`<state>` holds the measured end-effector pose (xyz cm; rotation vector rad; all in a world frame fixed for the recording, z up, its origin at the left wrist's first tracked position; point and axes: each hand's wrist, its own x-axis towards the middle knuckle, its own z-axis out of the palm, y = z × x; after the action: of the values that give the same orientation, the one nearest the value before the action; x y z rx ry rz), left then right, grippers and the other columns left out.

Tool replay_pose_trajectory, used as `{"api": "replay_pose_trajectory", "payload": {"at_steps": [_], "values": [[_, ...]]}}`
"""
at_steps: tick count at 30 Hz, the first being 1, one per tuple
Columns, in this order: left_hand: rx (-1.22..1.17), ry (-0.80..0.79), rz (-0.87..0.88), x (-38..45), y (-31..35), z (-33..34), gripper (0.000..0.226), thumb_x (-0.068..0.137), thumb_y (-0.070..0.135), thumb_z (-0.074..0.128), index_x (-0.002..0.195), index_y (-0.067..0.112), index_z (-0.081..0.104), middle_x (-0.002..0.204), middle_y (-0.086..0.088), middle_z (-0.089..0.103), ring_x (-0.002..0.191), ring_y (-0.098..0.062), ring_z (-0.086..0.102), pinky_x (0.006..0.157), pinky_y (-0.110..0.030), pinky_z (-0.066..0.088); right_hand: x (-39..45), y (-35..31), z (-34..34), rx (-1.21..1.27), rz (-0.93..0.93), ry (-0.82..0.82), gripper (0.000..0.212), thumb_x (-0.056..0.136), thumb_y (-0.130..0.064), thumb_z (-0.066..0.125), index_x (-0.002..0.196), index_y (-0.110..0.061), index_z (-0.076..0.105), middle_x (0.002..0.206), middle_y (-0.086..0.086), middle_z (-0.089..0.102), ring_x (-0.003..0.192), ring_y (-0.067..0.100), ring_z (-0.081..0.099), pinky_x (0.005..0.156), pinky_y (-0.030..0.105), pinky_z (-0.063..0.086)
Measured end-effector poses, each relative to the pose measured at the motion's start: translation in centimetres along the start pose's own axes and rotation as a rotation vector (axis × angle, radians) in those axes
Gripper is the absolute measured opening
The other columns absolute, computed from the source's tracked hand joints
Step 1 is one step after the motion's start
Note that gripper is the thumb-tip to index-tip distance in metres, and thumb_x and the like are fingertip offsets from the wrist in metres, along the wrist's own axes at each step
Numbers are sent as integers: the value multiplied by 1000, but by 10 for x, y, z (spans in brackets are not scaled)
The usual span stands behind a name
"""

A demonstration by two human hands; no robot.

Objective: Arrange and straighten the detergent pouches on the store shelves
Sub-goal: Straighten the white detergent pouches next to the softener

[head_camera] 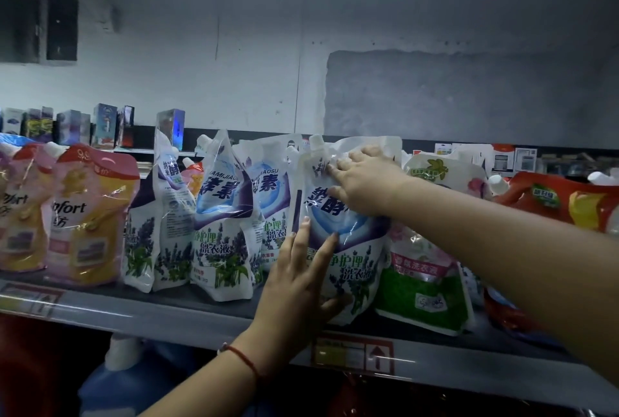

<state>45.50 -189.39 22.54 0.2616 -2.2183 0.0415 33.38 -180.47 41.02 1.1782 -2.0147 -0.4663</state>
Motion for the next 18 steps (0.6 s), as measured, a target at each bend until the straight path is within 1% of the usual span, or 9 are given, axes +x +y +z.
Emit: {"api": "replay_pose_trajectory", "payload": {"at_steps": [2,3,5,7,9,11,13,15,18], "values": [[24,-48,-3,-1,0,-4,90,81,70,45,153,43,-3,165,-7,-6,150,-38,13,116,-53,29,8,-9,-6,-47,15,-11,59,101,-49,24,143,-12,42,145,9,48,134,30,40,115,49,19],[42,-78,-2,-1,-2,-6,93,82,69,48,152,44,-8,165,-8,-10,151,-37,9,118,-52,27,9,-13,-10,-42,20,-2,54,101,-47,27,135,-12,50,138,9,53,128,31,46,113,51,22],[102,-97,24,-5,-7,-12,92,83,73,43,153,44,-11,165,-9,-14,152,-36,8,119,-49,20,9,-17,-17,17,26,30,44,101,-42,33,122,-13,59,128,9,59,118,30,51,108,49,30],[164,-83,48,-10,-13,-22,86,86,76,32,156,41,-3,166,-12,-4,151,-36,16,117,-48,19,4,-20,-21,89,37,70,40,100,-40,38,118,-13,61,122,10,60,111,29,55,102,44,38],[181,-47,48,-13,-21,-38,81,89,73,32,158,33,15,163,-16,19,145,-38,31,112,-50,30,-5,-23,-26,110,39,116,39,98,-43,41,115,-14,61,116,9,61,105,28,57,96,41,42],[200,-12,56,-12,-33,-53,77,92,69,35,155,27,28,159,-17,31,141,-37,39,108,-51,37,-17,-28,-29,99,16,142,38,97,-43,42,115,-15,60,114,7,61,104,26,57,94,39,43],[240,0,74,-12,-47,-68,75,92,68,37,154,25,33,158,-16,33,140,-36,41,109,-52,36,-29,-38,-33,100,-33,168,42,96,-42,42,123,-14,56,120,5,59,110,24,55,99,39,42],[278,8,77,-13,-64,-82,73,92,65,38,151,23,39,157,-17,35,137,-37,44,106,-54,40,-38,-51,-39,124,-78,196,46,95,-41,42,131,-13,52,128,5,57,117,23,52,105,40,39],[305,-15,24,-13,-93,-101,73,90,64,39,149,21,43,155,-17,38,133,-37,49,102,-53,45,-42,-71,-53,184,-103,208,47,95,-44,43,132,-15,52,128,5,58,119,23,52,108,40,36]]}}
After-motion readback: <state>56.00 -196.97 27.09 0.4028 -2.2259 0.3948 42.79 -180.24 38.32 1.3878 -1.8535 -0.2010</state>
